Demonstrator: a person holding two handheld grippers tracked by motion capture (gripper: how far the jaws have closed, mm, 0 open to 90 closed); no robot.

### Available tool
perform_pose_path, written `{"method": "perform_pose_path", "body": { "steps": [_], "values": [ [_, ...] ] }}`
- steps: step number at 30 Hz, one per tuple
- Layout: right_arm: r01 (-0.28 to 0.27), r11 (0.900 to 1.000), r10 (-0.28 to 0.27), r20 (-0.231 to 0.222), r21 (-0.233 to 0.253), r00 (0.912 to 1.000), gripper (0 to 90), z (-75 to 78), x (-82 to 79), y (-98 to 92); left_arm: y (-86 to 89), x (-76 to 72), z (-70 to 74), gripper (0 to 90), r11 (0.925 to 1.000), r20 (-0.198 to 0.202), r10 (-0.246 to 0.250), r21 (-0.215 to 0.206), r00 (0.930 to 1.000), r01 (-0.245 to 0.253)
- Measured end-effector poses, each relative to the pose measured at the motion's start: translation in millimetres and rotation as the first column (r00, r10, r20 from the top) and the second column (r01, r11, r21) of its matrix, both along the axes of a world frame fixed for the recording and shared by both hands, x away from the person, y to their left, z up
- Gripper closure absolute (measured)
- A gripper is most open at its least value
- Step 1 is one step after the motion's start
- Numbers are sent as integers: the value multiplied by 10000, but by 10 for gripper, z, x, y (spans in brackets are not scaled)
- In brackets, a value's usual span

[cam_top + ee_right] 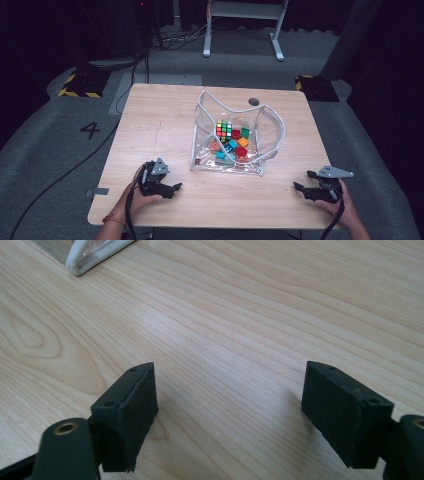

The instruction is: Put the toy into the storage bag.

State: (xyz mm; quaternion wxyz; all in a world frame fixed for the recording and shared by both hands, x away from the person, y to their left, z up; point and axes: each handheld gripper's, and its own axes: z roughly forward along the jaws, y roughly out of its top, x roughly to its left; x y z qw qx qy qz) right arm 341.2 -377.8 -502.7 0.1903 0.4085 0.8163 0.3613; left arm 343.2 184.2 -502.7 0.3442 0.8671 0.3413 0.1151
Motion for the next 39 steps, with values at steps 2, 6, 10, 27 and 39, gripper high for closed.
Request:
{"method": "perform_pose_path", "body": {
  "steps": [2,6,10,27,39],
  "values": [
    [32,10000,-32,-17,61,10000,222,1,-1,3,-3,4,-2,134,10000,23,13,-6,10000,-13],
    [-11,10000,11,2,-10,10000,222,0,2,-2,-1,10,2,132,10000,126,51,83,9999,-52],
    [7,9999,-7,-57,101,10000,218,2,2,5,-4,5,1,132,10000,99,74,43,9999,-75],
    [-25,10000,25,-32,-6,10000,207,-1,11,13,-7,1,-1,132,9999,32,134,9,9999,-134],
    [30,10000,-30,-45,-4,10000,203,-1,12,17,0,-6,0,135,9999,37,169,11,9999,-169]
  ]
}}
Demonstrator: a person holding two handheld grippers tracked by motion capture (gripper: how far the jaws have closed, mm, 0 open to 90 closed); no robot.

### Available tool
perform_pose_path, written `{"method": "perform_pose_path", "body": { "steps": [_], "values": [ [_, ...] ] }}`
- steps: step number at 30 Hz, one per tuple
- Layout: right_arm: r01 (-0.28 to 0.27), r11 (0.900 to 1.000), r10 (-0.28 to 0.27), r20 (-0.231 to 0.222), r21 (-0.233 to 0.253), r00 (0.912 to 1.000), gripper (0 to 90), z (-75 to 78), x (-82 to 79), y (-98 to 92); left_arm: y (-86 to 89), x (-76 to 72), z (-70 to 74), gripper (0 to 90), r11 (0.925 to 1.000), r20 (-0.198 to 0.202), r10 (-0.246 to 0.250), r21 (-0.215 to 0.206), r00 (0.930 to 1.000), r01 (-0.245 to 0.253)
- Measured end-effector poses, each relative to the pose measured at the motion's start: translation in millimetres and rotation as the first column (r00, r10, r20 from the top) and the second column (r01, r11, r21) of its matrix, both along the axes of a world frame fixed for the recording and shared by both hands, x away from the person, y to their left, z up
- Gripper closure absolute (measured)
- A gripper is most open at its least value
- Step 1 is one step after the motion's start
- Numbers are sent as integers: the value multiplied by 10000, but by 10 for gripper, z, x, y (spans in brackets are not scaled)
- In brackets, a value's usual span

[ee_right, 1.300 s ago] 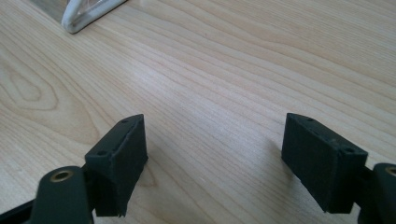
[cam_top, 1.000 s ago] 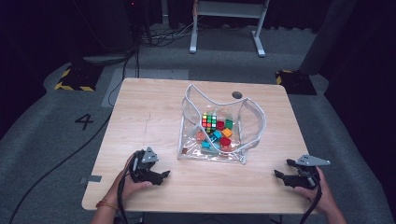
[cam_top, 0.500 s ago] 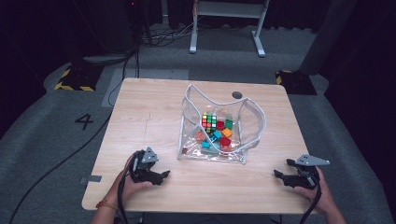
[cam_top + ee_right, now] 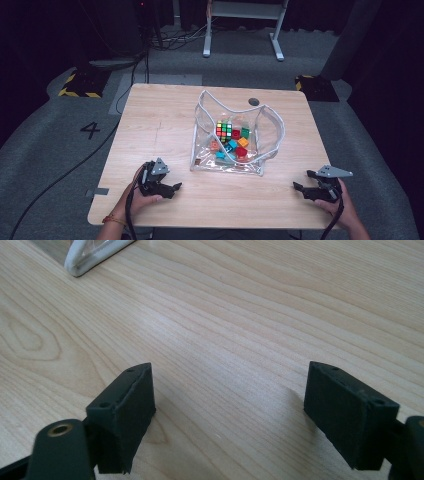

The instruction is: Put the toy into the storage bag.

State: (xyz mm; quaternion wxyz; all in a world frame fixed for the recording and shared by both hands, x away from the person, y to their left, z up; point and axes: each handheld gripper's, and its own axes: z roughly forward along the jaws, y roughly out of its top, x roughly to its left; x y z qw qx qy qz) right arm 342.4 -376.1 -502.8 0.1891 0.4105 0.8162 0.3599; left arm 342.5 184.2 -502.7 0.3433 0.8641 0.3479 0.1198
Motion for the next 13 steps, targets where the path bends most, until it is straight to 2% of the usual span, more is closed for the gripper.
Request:
{"method": "perform_pose_path", "body": {
  "steps": [13],
  "values": [
    [1,10000,-1,3,-3,10000,202,0,0,0,0,0,2,136,10000,18,24,47,10000,-24]
  ]
}}
